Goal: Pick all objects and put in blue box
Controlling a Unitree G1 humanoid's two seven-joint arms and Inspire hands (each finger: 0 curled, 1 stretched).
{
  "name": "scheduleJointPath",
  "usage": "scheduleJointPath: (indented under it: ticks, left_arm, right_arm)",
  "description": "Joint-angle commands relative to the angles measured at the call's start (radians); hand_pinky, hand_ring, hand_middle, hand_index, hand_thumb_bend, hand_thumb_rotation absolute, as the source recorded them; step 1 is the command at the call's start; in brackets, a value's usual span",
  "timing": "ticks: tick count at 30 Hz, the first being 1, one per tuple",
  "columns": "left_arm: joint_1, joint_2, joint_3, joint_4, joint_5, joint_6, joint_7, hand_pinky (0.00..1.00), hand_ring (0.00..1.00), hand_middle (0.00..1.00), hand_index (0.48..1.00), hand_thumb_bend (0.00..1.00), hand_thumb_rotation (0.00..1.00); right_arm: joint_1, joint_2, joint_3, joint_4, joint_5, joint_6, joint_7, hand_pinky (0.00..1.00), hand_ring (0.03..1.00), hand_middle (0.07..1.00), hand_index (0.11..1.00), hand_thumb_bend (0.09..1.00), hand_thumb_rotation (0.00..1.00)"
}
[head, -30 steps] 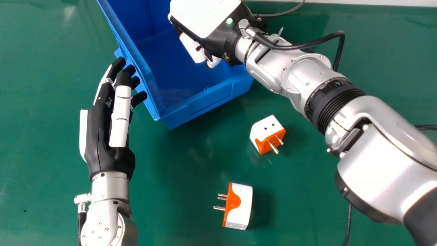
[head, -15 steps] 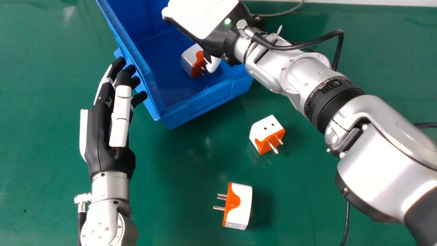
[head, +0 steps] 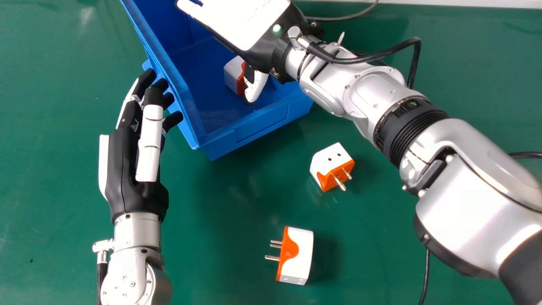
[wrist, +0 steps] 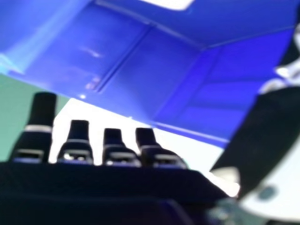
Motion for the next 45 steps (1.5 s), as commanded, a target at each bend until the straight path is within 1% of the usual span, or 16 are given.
scheduleJointPath:
  ticks: [1, 5, 7, 11, 14, 17, 20, 24, 29, 32, 33, 35, 40, 43, 44, 45]
  left_arm:
    - [0.005, 0.001, -0.004, -0.02, 0.005, -0.004, -0.002, 0.8, 0.86, 0.87, 0.868, 0.69, 0.77]
    - [-0.001, 0.006, -0.001, -0.017, 0.001, 0.001, -0.006, 0.8, 0.86, 0.87, 0.868, 0.69, 0.77]
    - [-0.005, 0.006, 0.002, -0.017, -0.006, 0.007, -0.006, 0.8, 0.86, 0.87, 0.868, 0.69, 0.77]
    - [-0.01, 0.012, 0.003, -0.008, 0.002, 0.004, -0.005, 0.8, 0.86, 0.87, 0.868, 0.69, 0.77]
    - [-0.012, 0.014, 0.004, -0.005, 0.008, 0.004, 0.0, 0.8, 0.86, 0.87, 0.867, 0.7, 0.77]
    - [-0.014, 0.015, 0.007, -0.006, -0.001, 0.008, -0.003, 0.8, 0.86, 0.87, 0.867, 0.7, 0.77]
    - [-0.018, 0.016, 0.011, 0.002, -0.006, 0.001, -0.008, 0.8, 0.86, 0.87, 0.865, 0.7, 0.77]
    - [-0.022, 0.019, 0.013, 0.012, 0.003, -0.009, -0.01, 0.8, 0.86, 0.87, 0.863, 0.7, 0.77]
    - [-0.02, 0.021, 0.013, 0.012, 0.002, -0.011, -0.012, 0.8, 0.86, 0.87, 0.863, 0.69, 0.77]
    - [-0.019, 0.022, 0.016, 0.012, -0.006, -0.014, -0.018, 0.8, 0.86, 0.87, 0.862, 0.69, 0.77]
    - [-0.02, 0.022, 0.018, 0.013, -0.011, -0.013, -0.021, 0.8, 0.86, 0.87, 0.862, 0.69, 0.77]
    - [-0.022, 0.02, 0.022, 0.015, -0.017, -0.014, -0.023, 0.8, 0.86, 0.87, 0.863, 0.69, 0.77]
    - [-0.024, 0.019, 0.027, 0.014, -0.018, -0.009, -0.025, 0.8, 0.86, 0.87, 0.863, 0.69, 0.76]
    - [-0.026, 0.02, 0.031, 0.012, -0.021, -0.004, -0.024, 0.8, 0.86, 0.86, 0.855, 0.7, 0.76]
    - [-0.026, 0.022, 0.031, 0.013, -0.017, -0.004, -0.023, 0.8, 0.86, 0.86, 0.855, 0.7, 0.76]
    - [-0.027, 0.022, 0.032, 0.015, -0.019, -0.005, -0.026, 0.8, 0.86, 0.86, 0.854, 0.7, 0.75]
  right_arm:
    - [-0.011, -0.033, -0.029, -0.042, 0.028, 0.025, -0.017, 0.75, 0.946, 0.982, 0.943, 0.989, 0.38]
    - [0.009, -0.065, -0.053, -0.086, 0.042, 0.032, -0.015, 0.77, 0.947, 0.983, 0.946, 0.994, 0.39]
    - [0.024, -0.085, -0.064, -0.118, 0.05, 0.042, -0.005, 0.78, 0.95, 0.982, 0.947, 0.996, 0.39]
    - [0.077, -0.143, -0.102, -0.215, 0.066, 0.045, 0.002, 0.79, 0.967, 0.986, 0.959, 0.998, 0.4]
    - [0.129, -0.183, -0.143, -0.306, 0.088, 0.053, 0.011, 0.8, 0.973, 0.989, 0.967, 0.999, 0.41]
    - [0.196, -0.222, -0.205, -0.417, 0.13, 0.05, 0.02, 0.8, 0.976, 0.991, 0.974, 0.999, 0.41]
    - [0.267, -0.26, -0.254, -0.531, 0.147, 0.067, 0.016, 0.81, 0.981, 0.993, 0.979, 1.0, 0.41]
    - [0.349, -0.296, -0.307, -0.65, 0.152, 0.101, 0.015, 0.84, 0.988, 0.996, 0.987, 1.0, 0.42]
    - [0.468, -0.343, -0.39, -0.818, 0.185, 0.134, 0.074, 0.84, 0.991, 0.997, 0.99, 1.0, 0.43]
    - [0.539, -0.37, -0.437, -0.931, 0.19, 0.175, 0.11, 0.87, 0.994, 0.998, 0.994, 1.0, 0.43]
    - [0.564, -0.378, -0.455, -0.972, 0.19, 0.198, 0.131, 0.89, 0.995, 0.999, 0.995, 1.0, 0.44]
    - [0.609, -0.395, -0.489, -1.044, 0.186, 0.231, 0.157, 0.9, 0.997, 0.999, 0.996, 1.0, 0.44]
    - [0.706, -0.447, -0.572, -1.201, 0.189, 0.308, 0.264, 0.93, 0.998, 1.0, 0.998, 1.0, 0.44]
    - [0.739, -0.482, -0.607, -1.243, 0.172, 0.339, 0.306, 0.96, 0.999, 1.0, 0.999, 1.0, 0.44]
    - [0.744, -0.494, -0.618, -1.247, 0.17, 0.35, 0.326, 0.96, 0.999, 1.0, 0.999, 1.0, 0.44]
    - [0.747, -0.506, -0.626, -1.249, 0.171, 0.361, 0.349, 0.97, 1.0, 1.0, 0.999, 1.0, 0.44]
